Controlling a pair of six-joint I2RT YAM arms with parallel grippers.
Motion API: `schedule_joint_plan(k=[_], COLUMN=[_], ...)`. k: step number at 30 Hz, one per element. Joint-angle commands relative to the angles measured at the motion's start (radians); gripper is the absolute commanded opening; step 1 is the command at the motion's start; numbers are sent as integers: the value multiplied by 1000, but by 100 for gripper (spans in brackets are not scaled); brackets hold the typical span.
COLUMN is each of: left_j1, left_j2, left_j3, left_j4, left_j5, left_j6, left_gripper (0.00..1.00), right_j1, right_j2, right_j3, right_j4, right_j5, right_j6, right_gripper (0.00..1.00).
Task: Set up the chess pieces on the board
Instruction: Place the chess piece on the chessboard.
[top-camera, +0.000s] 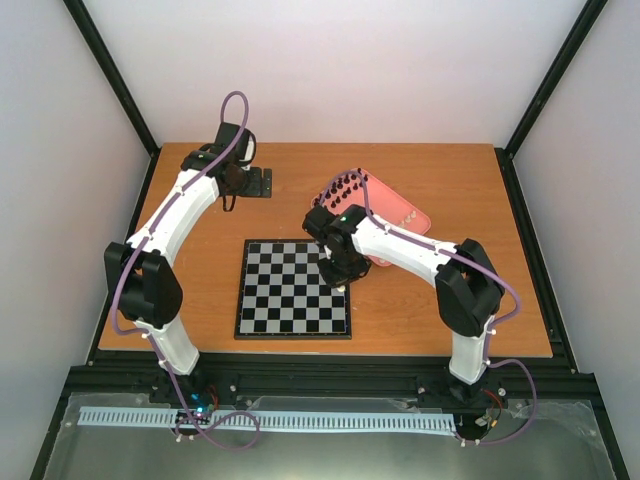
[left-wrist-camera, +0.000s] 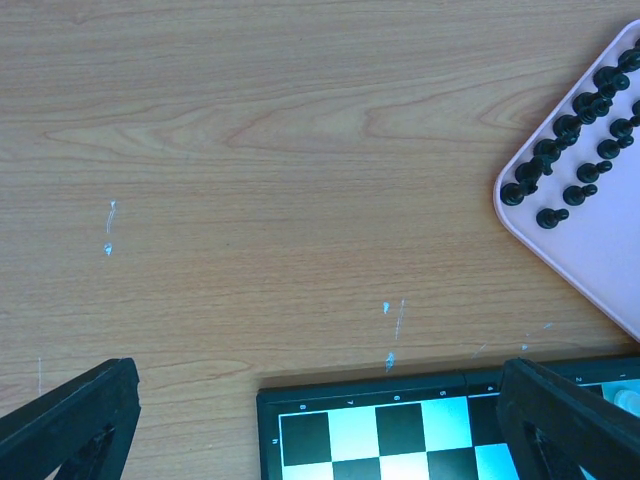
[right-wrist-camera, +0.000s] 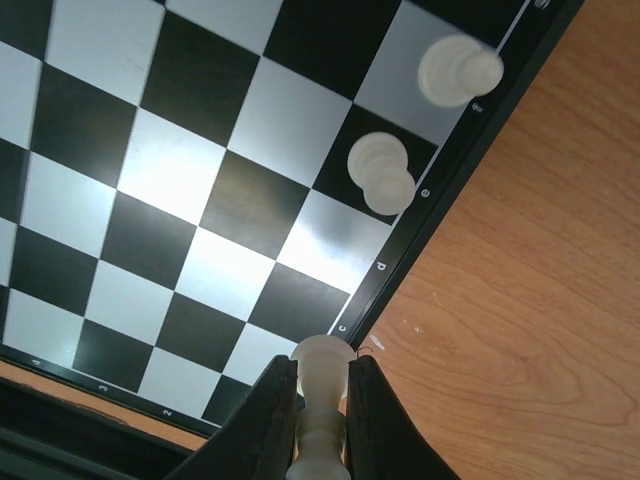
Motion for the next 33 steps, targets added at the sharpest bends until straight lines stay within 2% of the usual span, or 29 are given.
schedule_joint_plan(k=[1,13,33], left_j1=[-1,-2,0], left_j2=[-1,2,-1], left_j3=[-5,-6,-11], left_j4=[19,21,21], left_j5=[16,2,-7], left_j6=[6,12,17], left_gripper=[100,100,100], right_j1=[5,5,5], right_j2=[11,46,110], right_j3=[-45,-57,-32], right_j4=[81,134,96], right_j5=[-1,5,27], right_j6=[6,-39,-71], right_gripper=[3,3,3])
